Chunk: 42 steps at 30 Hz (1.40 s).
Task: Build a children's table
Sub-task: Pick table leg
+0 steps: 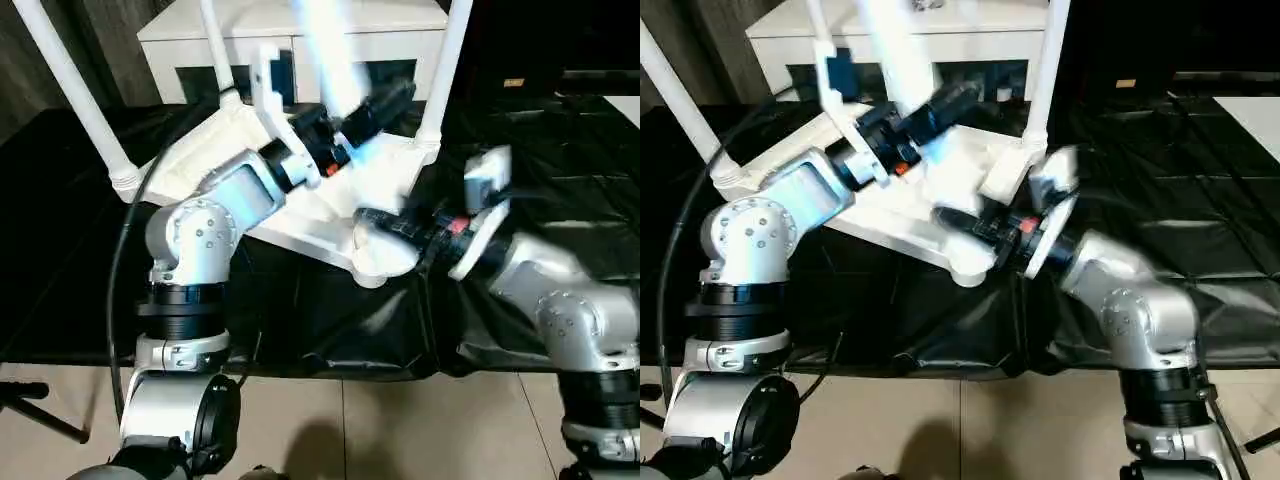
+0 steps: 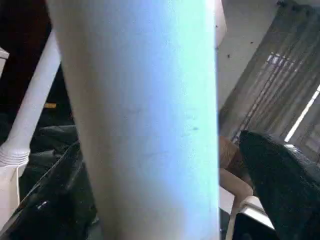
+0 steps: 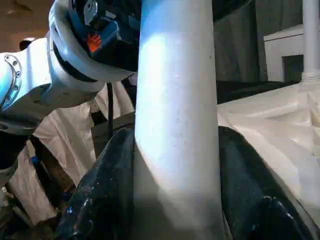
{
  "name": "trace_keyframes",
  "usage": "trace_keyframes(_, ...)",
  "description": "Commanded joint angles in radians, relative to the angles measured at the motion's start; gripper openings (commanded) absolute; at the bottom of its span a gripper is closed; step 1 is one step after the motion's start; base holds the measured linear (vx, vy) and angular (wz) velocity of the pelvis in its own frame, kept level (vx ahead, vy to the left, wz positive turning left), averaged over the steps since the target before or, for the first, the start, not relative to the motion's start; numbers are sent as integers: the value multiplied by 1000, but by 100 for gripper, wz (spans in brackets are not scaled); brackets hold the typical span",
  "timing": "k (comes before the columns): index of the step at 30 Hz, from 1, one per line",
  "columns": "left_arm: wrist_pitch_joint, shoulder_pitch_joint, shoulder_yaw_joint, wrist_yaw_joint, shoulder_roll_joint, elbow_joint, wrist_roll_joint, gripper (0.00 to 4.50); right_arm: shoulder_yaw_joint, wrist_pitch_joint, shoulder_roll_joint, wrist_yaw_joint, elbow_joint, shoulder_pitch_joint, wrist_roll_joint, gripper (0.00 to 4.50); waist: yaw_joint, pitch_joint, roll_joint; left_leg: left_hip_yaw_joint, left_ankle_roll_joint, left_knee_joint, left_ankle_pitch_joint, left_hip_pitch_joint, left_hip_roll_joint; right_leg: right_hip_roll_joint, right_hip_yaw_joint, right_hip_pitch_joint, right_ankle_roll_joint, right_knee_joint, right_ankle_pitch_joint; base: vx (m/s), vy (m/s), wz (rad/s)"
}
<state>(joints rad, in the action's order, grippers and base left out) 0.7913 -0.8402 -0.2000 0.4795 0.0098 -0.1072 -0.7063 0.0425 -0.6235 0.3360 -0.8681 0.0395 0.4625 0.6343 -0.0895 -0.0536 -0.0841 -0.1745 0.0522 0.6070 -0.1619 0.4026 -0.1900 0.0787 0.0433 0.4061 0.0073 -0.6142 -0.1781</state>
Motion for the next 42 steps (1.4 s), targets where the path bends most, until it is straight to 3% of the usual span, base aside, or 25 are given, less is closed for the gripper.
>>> trace_keyframes(1, 13, -7, -8, -28, 5, -12, -3, 450, -2, -3, 2, 0, 41, 9, -3, 189, -2, 78, 22, 8, -48, -61, -172, -20, -19, 44, -23, -49, -194, 78, -215, 0, 0, 0)
trace_keyframes(8, -3, -21, -40, -98, 6, -55, 16, 450, -8, 29, -9, 47, 24, 29, -29, 188, -1, 78, 26, 7, -48, -60, -161, -19, -17, 44, -22, -50, -184, 79, -220, 0, 0, 0)
trace_keyframes(9, -4, -22, -43, -103, 6, -57, 16, 420, -8, 31, -11, 49, 24, 30, -31, 188, -2, 78, 25, 7, -48, -60, -160, -19, -18, 45, -22, -50, -185, 78, -220, 0, 0, 0)
trace_keyframes(14, -4, -24, -58, -136, 5, -65, 7, 398, -15, 42, -23, 65, 22, 29, -45, 188, -2, 78, 24, 7, -52, -60, -151, -18, -19, 45, -23, -49, -192, 76, -196, 0, 0, 0)
trace_keyframes(23, 6, -22, -60, -136, 5, -51, -20, 313, -27, 58, -21, 74, 23, 29, -65, 188, -2, 77, 21, 7, -47, -61, -162, -19, -18, 46, -23, -50, -188, 78, -212, 0, 0, 0)
trace_keyframes(30, 0, -26, -65, -129, 14, -53, -36, 266, -36, 66, -17, 82, 18, 35, -83, 188, -1, 78, 24, 7, -49, -60, -154, -18, -18, 44, -23, -50, -193, 75, -191, 0, 0, 0)
trace_keyframes(33, 1, -23, -62, -117, 21, -49, -39, 238, -8, 12, -30, 100, -1, 49, -41, 258, 0, 78, 24, 7, -51, -60, -154, -19, -18, 44, -23, -51, -195, 75, -192, 0, 0, 0)
trace_keyframes(37, 0, -21, -58, -112, 26, -47, -46, 221, -4, -2, -25, 90, -12, 59, -34, 279, 0, 78, 24, 7, -49, -60, -154, -20, -19, 43, -23, -50, -195, 74, -190, 0, 0, 0)
trace_keyframes(38, 0, -21, -58, -112, 26, -47, -47, 199, -3, -3, -25, 89, -12, 60, -33, 300, 0, 78, 25, 6, -49, -61, -156, -20, -19, 44, -23, -49, -195, 75, -193, 0, 0, 0)
trace_keyframes(42, 7, -17, -50, -82, 36, -39, -61, 185, 20, -59, -23, 69, -10, 76, 24, 337, -1, 79, 24, 6, -55, -60, -140, -20, -18, 43, -23, -51, -202, 72, -167, 0, 0, 0)
